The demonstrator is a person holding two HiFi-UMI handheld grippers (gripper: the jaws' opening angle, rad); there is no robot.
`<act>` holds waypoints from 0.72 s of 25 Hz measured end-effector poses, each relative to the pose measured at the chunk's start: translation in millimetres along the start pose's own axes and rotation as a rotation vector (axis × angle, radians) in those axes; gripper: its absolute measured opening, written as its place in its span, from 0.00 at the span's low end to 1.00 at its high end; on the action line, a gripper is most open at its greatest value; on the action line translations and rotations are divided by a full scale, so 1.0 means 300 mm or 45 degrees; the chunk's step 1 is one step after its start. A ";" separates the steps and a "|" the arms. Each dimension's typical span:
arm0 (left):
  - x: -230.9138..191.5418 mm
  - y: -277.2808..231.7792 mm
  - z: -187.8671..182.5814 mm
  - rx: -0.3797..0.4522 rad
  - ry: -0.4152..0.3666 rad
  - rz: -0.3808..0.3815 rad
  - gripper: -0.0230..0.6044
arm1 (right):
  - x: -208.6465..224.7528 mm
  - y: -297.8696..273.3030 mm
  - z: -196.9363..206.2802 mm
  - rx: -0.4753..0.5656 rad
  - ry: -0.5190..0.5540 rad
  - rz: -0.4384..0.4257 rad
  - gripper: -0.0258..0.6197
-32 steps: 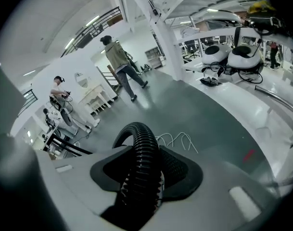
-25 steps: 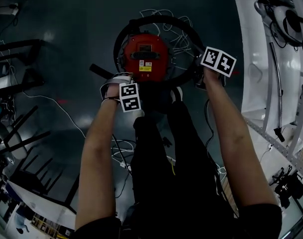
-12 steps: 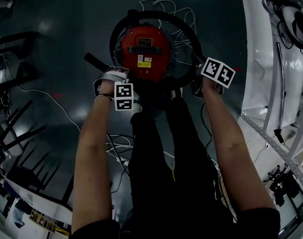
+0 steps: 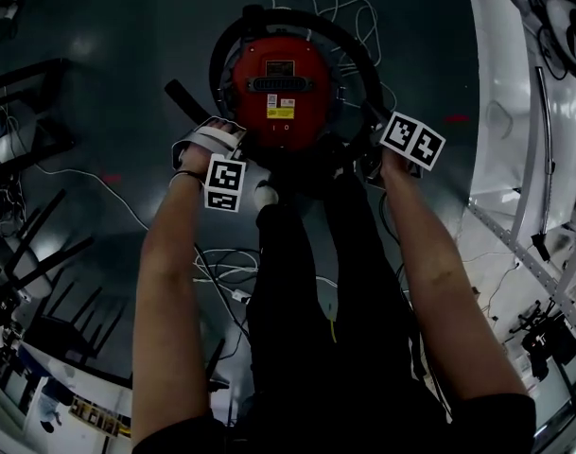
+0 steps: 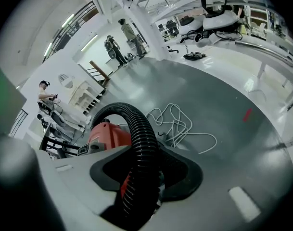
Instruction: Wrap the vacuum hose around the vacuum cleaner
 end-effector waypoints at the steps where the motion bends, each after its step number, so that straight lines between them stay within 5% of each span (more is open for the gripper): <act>1: 0.007 0.002 0.012 -0.011 -0.016 0.008 0.40 | -0.006 -0.004 0.007 0.000 -0.004 -0.005 0.31; 5: 0.046 -0.019 0.085 -0.127 -0.045 0.044 0.36 | -0.036 -0.020 0.058 -0.020 -0.033 -0.022 0.31; 11: 0.000 -0.086 0.198 -0.341 0.034 -0.060 0.39 | -0.069 -0.067 0.159 -0.049 -0.089 -0.021 0.32; 18: -0.025 -0.150 0.254 -0.413 0.022 -0.092 0.42 | -0.095 -0.106 0.238 -0.059 -0.142 -0.045 0.32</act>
Point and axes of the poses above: the fingertips, and each gripper's own axes: y backward along the fingers, x to its right, z out of its underside, the point moved 5 cm from there along y, backward along the fingers, and after that the axes turned 13 degrees about y, right-handed, at the moved point
